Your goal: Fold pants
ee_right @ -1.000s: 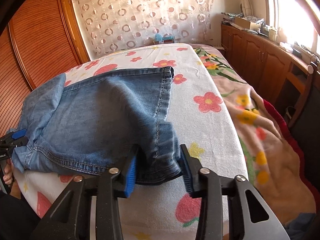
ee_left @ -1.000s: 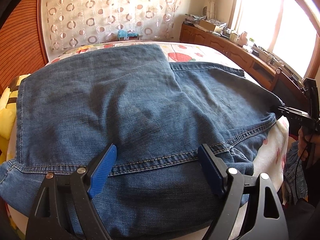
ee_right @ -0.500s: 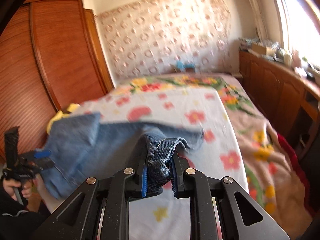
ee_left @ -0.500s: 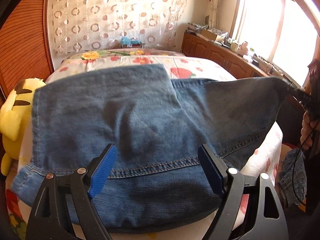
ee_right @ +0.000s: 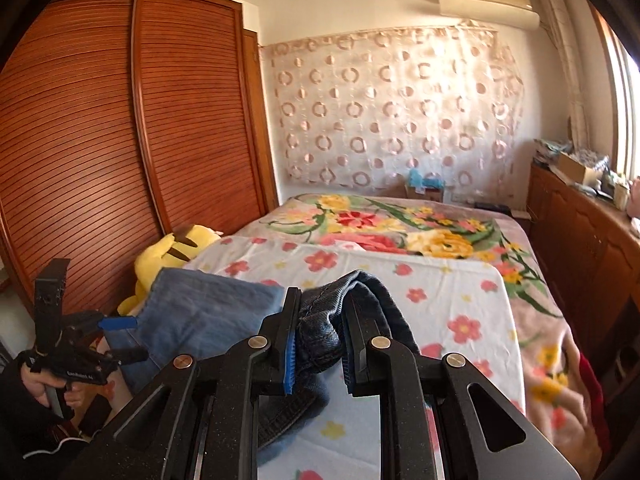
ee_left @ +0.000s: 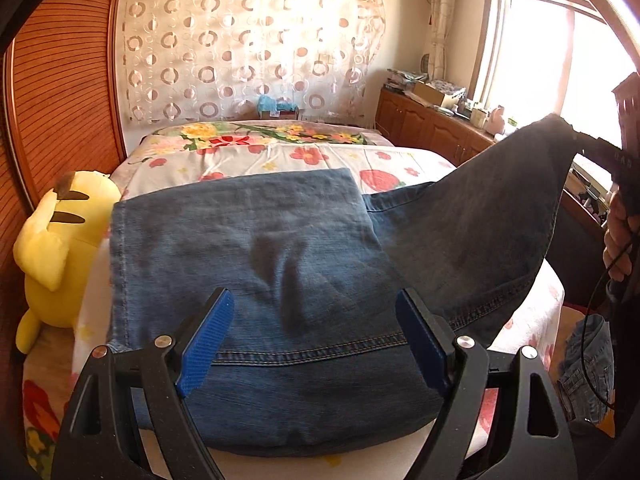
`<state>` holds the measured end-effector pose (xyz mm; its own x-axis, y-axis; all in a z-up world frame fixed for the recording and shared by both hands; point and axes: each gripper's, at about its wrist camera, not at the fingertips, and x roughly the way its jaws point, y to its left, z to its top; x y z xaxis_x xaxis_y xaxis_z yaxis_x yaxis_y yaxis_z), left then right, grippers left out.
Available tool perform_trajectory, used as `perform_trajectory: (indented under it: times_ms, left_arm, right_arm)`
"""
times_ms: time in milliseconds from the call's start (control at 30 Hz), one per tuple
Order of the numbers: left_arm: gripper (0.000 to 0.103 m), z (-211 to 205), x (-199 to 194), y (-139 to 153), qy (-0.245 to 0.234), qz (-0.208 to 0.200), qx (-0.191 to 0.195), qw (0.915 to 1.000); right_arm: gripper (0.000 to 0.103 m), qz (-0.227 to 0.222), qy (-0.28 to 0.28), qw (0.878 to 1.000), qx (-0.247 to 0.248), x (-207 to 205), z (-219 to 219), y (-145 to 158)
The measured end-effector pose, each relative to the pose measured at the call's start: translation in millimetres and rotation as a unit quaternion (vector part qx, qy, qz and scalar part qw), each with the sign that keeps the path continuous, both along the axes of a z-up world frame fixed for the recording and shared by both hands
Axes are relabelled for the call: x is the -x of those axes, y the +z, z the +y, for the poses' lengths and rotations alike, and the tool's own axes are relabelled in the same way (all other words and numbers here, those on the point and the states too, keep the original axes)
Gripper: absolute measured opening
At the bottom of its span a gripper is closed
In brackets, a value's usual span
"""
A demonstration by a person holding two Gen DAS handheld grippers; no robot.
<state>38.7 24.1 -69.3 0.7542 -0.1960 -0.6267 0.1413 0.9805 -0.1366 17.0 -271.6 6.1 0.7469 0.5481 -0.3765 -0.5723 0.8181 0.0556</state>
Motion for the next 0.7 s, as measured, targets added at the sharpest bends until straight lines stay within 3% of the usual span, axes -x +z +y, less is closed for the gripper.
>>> perform_trajectory:
  times_ms: [367, 700]
  left_arm:
    - [0.084, 26, 8, 7, 0.026, -0.01, 0.005, 0.9996]
    - [0.084, 55, 15, 3, 0.056, -0.009, 0.013, 0.9983]
  right_arm:
    - [0.017, -0.022, 0.098, 0.995, 0.007, -29, 73, 12]
    - [0.017, 0.02, 0.174, 0.985, 0.014, -62, 106, 2]
